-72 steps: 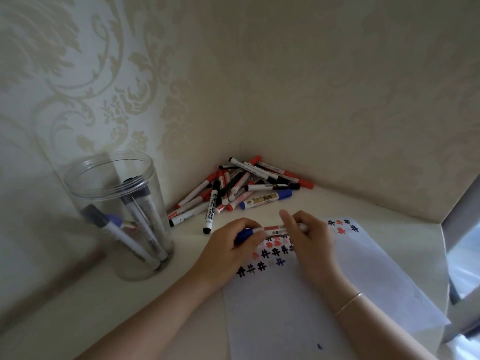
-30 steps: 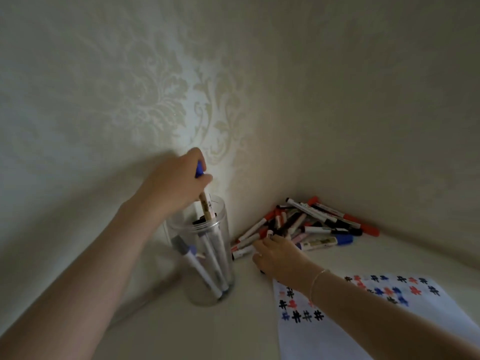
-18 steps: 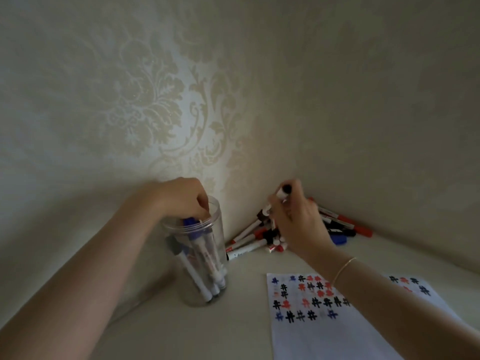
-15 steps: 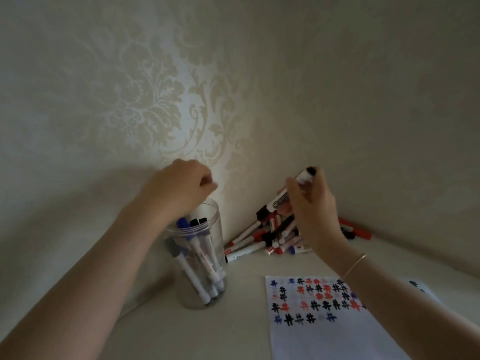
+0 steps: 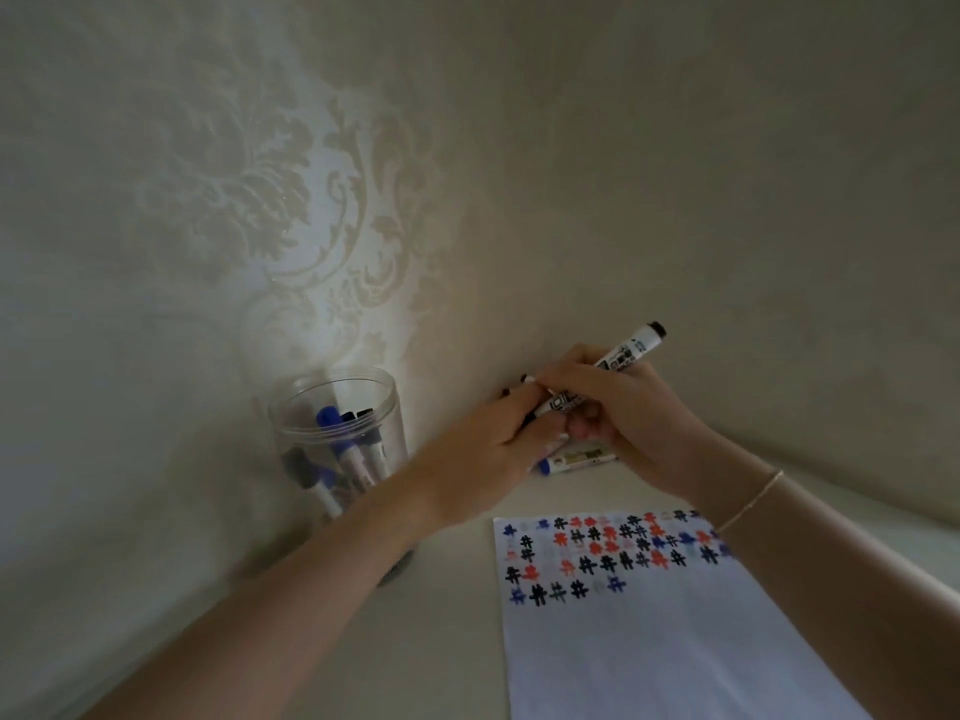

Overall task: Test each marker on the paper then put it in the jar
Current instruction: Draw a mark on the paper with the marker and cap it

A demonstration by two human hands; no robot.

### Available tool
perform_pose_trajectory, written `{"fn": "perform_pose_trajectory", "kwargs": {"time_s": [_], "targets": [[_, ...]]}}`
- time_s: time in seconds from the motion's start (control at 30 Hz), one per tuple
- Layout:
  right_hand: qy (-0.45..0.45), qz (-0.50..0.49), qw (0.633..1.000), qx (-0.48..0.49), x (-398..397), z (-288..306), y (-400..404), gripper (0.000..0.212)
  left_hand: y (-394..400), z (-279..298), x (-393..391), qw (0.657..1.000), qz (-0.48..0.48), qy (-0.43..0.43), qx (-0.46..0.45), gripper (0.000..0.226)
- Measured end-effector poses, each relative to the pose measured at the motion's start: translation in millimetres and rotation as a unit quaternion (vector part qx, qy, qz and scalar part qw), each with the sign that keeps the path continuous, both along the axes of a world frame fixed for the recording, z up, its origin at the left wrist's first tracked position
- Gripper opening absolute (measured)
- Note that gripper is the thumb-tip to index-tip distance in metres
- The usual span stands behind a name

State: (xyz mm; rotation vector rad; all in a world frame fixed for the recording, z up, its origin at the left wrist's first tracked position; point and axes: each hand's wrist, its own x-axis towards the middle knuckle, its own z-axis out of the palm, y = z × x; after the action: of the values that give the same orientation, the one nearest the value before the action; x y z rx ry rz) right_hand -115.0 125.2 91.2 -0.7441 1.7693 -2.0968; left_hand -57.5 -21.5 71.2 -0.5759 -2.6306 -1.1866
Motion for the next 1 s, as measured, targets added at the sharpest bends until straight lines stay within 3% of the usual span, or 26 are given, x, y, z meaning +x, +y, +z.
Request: {"fn": "perform_pose_trajectory", "kwargs": {"time_s": [0.17,0.3,0.4,0.5,0.6,0.73,0.9,1.0], "targets": [[-0.017,-0.002,1.0,-0.021,8,-9,19,0.022,13,-9,3,0.993,-0.079,-0.023,0.079,0.014],[0.032,-0.127,0.989,-0.07,13,-16,35,0.023,15,-28,-9,0.999,-0.039,-0.004,0.036,0.034],[0.027,-0.22,0.971,-0.085,9,-25,54,0.012,8,-57,-23,1.0,-0.005,-0.008,-0.016,0.029],[-0.03,-0.22,0.974,-0.037,6,-51,68,0.006,4,-93,-33,0.992,0.035,0.022,-0.121,0.027],[-0.054,-0.238,0.968,0.062,7,-86,74,0.012,-1,-128,-40,0.982,0.063,0.061,-0.17,0.028],[-0.072,-0.277,0.951,0.115,8,-117,67,0.019,-4,-139,-42,0.972,0.081,0.095,-0.199,0.031],[-0.024,-0.324,0.929,0.175,8,-132,57,0.029,-2,-140,-38,0.967,0.092,0.105,-0.214,0.036],[-0.018,-0.345,0.92,0.186,5,-135,56,0.024,1,-135,-32,0.962,0.106,0.134,-0.211,0.035]]}}
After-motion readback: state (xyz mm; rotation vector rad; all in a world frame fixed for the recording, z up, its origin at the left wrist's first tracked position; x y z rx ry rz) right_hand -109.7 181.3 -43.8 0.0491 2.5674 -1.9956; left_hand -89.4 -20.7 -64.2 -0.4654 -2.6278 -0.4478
